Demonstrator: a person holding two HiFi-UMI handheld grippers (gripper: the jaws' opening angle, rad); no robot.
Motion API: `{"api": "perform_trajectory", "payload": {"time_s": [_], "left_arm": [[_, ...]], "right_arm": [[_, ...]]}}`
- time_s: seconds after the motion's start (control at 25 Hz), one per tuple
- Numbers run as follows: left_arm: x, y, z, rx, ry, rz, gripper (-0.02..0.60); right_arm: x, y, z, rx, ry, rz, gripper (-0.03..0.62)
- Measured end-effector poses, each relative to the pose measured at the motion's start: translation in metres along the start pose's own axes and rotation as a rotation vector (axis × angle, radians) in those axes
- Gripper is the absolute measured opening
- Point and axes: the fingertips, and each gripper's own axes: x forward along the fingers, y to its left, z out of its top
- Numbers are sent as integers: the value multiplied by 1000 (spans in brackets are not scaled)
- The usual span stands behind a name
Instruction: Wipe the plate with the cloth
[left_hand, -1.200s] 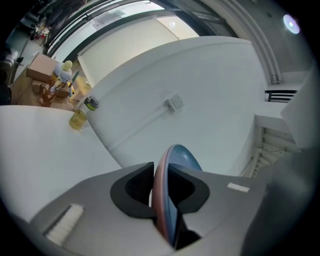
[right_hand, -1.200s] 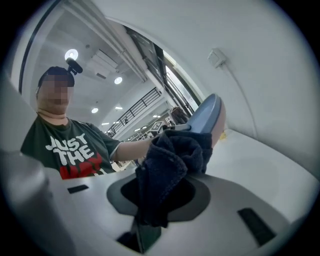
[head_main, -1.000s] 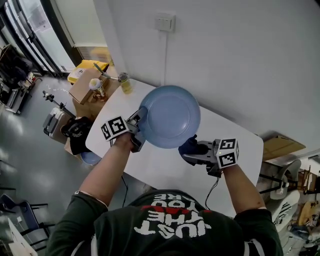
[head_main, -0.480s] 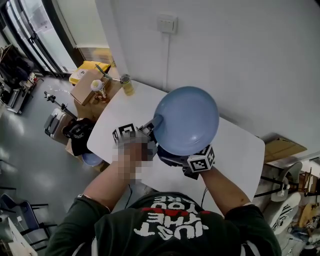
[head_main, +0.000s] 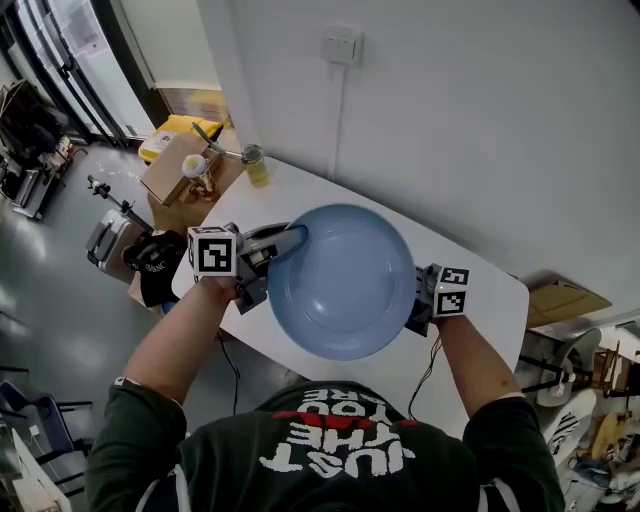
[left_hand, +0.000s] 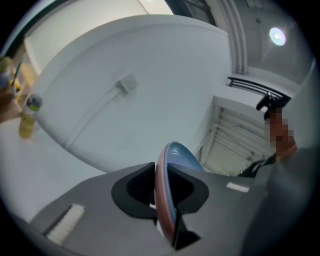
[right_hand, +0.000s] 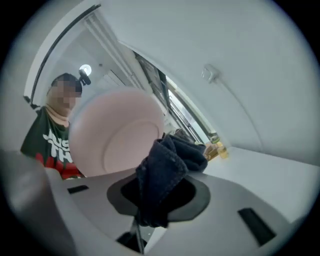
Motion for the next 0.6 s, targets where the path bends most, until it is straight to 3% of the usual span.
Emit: {"api": "perform_trajectory", "payload": {"time_s": [0.2,0.28,0.48,0.6], "left_arm": [[2,-29,10,312,139,-139,44],[5,-40,10,376,157,-220,44],[6,-69,10,361,106,-462,44],[6,-79,10,333,92,-544,44]], "right_arm": [[15,9,16,72,103,224,83],[30,21,22,82,130,312,83],[63,53,36,100,140,526,83],[75,67,43,108,112,602,83]]}}
